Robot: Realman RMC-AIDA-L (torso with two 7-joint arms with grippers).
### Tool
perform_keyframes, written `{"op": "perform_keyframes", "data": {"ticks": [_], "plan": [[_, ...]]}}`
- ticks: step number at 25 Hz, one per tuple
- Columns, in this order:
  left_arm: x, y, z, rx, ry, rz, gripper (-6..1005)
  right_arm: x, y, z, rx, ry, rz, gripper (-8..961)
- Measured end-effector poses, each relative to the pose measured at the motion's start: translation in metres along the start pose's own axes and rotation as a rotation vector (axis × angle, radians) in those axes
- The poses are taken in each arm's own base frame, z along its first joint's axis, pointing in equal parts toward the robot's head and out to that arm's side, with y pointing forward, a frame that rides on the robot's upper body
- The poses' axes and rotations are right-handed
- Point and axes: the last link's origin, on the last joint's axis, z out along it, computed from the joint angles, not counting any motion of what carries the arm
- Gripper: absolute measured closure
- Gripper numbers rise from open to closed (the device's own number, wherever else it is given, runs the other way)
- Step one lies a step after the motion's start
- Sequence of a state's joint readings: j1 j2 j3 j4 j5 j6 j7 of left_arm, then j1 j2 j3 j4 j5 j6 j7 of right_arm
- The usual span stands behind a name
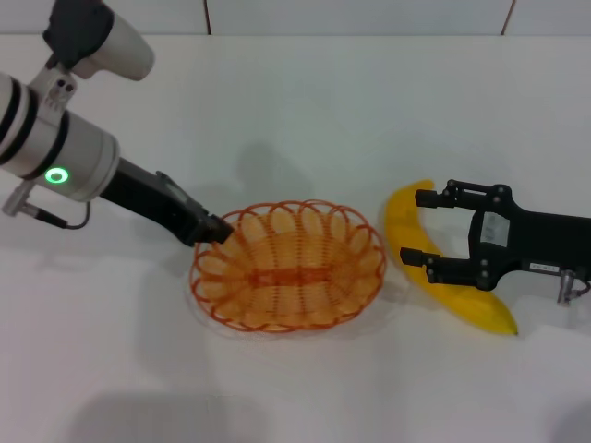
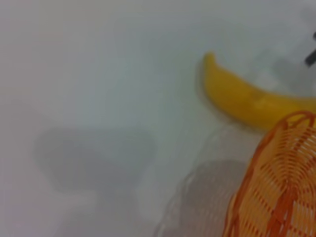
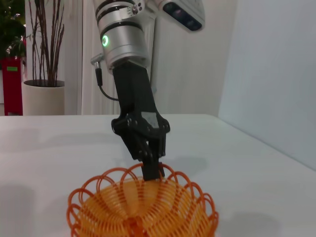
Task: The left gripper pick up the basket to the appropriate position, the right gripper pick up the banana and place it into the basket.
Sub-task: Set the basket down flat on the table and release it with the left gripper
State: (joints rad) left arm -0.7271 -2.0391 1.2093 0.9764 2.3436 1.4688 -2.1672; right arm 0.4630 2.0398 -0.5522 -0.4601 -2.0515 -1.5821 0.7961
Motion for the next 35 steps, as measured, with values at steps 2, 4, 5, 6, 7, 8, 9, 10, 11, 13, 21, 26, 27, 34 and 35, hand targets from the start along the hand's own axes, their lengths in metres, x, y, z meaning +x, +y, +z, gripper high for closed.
{"op": "perform_keyframes", "data": {"ticks": [2,4,5,6,7,8,9,10,11,13,21,26,27,34,35], "plan": [[0.003,0.001,0.004,-0.016,0.015,-0.014,953,-0.001,-0.001,0.001,-0.002,-0.001,-0.004,243],[0.002,0.001,0.007,-0.027,0.015,-0.03,954,-0.003,-0.002,0.002,-0.005,-0.003,-0.009,244],[0.002,0.0,0.009,-0.028,0.013,-0.035,954,-0.003,-0.002,0.003,-0.007,-0.003,-0.01,244],[0.002,0.0,0.01,-0.028,0.013,-0.039,954,-0.003,-0.003,0.003,-0.009,-0.004,-0.011,245],[0.002,-0.001,0.011,-0.025,0.013,-0.041,954,-0.004,-0.003,0.004,-0.01,-0.004,-0.011,245],[0.001,-0.002,0.012,-0.022,0.011,-0.044,954,-0.004,-0.003,0.004,-0.011,-0.005,-0.012,246],[0.002,-0.003,0.013,-0.019,0.011,-0.043,954,-0.004,-0.003,0.004,-0.011,-0.005,-0.012,246],[0.002,-0.004,0.014,-0.014,0.009,-0.043,953,-0.004,-0.003,0.004,-0.011,-0.005,-0.012,246],[0.003,-0.005,0.015,-0.011,0.008,-0.042,953,-0.004,-0.003,0.004,-0.011,-0.006,-0.013,247],[0.005,-0.006,0.016,-0.008,0.008,-0.038,953,-0.004,-0.003,0.005,-0.012,-0.006,-0.013,247],[0.006,-0.003,0.021,-0.008,-0.033,0.012,951,-0.005,-0.003,0.006,-0.016,-0.007,-0.016,250],[0.008,0.0,0.023,-0.011,-0.042,0.036,944,-0.005,-0.004,0.006,-0.014,-0.005,-0.016,252],[0.008,0.0,0.024,-0.012,-0.041,0.036,942,-0.005,-0.004,0.006,-0.014,-0.005,-0.015,252],[0.009,0.0,0.023,-0.013,-0.038,0.038,932,-0.004,-0.003,0.006,-0.012,-0.007,-0.007,255],[0.009,0.0,0.023,-0.012,-0.038,0.038,931,-0.004,-0.003,0.006,-0.012,-0.006,-0.007,255]]}}
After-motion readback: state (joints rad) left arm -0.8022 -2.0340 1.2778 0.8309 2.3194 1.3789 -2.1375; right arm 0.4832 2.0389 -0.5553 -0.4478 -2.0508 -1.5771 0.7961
